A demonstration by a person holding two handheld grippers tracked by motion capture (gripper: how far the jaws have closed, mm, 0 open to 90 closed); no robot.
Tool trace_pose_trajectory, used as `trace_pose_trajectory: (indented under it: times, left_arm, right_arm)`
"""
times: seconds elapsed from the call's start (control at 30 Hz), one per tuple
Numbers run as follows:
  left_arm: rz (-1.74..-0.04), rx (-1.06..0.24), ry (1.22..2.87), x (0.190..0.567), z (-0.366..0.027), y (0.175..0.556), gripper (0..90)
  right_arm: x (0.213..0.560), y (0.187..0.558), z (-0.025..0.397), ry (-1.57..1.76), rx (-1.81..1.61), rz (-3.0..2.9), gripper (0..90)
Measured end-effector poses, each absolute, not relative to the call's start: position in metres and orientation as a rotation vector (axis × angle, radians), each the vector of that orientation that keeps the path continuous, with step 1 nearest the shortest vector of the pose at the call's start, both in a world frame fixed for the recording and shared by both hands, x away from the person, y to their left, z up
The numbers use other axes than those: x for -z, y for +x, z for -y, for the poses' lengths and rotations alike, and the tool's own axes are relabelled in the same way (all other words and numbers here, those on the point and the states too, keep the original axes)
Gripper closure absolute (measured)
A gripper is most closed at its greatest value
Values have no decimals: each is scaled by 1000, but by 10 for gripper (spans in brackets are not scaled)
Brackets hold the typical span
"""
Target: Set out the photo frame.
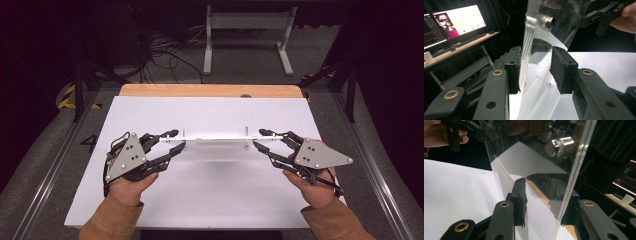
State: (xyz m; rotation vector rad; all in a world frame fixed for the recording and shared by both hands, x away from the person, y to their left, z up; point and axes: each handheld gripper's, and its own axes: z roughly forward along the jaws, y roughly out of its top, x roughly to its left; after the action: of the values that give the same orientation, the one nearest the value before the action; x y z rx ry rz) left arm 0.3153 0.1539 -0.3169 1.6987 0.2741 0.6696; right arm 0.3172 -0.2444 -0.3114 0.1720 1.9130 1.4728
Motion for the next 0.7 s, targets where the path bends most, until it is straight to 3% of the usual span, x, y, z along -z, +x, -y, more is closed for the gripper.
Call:
trace_pose_trajectory:
  times: [0.7]
  left_arm:
    - [-307, -567, 1682, 290, -159, 305, 636]
  right_arm:
    - [284, 305, 243, 217, -1546, -1957, 638]
